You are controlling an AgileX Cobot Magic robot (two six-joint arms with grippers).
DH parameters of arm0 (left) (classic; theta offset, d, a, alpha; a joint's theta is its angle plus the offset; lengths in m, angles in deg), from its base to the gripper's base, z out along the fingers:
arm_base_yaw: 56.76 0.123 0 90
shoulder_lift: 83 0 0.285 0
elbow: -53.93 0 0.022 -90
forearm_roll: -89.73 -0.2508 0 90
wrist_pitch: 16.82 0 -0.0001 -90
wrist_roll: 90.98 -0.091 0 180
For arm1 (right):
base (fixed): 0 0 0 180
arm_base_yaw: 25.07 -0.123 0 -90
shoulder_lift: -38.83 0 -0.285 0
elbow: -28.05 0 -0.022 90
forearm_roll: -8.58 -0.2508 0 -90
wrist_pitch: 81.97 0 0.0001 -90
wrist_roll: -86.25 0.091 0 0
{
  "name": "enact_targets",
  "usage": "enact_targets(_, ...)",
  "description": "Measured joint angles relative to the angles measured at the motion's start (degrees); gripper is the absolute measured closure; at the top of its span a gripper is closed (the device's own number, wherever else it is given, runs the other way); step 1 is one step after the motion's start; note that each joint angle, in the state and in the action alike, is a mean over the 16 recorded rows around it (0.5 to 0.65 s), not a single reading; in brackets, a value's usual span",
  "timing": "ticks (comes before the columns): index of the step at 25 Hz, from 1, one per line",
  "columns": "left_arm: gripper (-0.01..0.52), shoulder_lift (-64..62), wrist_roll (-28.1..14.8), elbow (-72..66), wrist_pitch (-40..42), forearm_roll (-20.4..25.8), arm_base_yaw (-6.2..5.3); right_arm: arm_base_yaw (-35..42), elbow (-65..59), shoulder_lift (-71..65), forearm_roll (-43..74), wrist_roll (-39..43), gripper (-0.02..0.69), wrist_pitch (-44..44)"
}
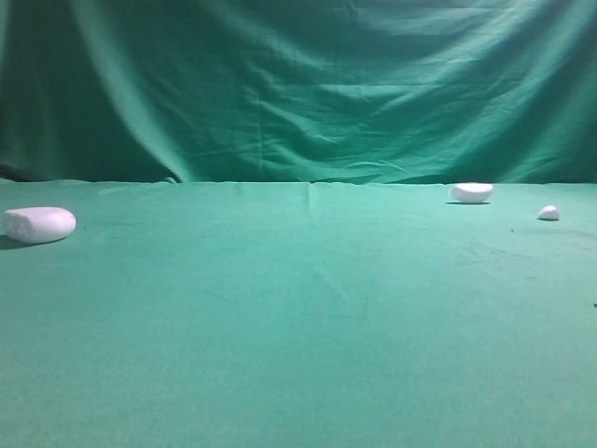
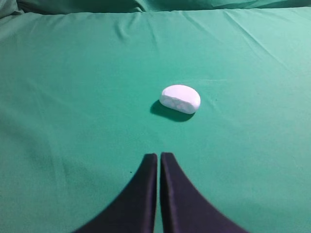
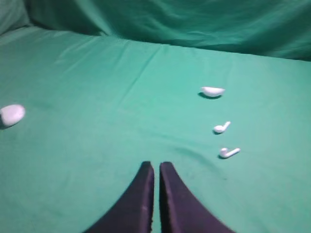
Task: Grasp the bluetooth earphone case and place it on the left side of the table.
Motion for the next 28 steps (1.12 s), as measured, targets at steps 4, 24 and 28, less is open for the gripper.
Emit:
enact_targets(4, 0.514, 0.0, 0.0, 0.0, 0.0, 0.0, 0.0, 7.7, -7.6, 5.9, -0.5, -1.7, 0.665, 5.8)
enact_targets(24, 0.514, 0.0, 0.0, 0.0, 0.0, 0.0, 0.0, 17.4, -31.7, 17.6, -2.0, -2.1, 0.665, 18.4)
enact_targets(28, 0.514, 0.0, 0.0, 0.0, 0.0, 0.0, 0.0, 17.4, -32.2, 17.6, -2.1, -2.0, 0.665, 18.9)
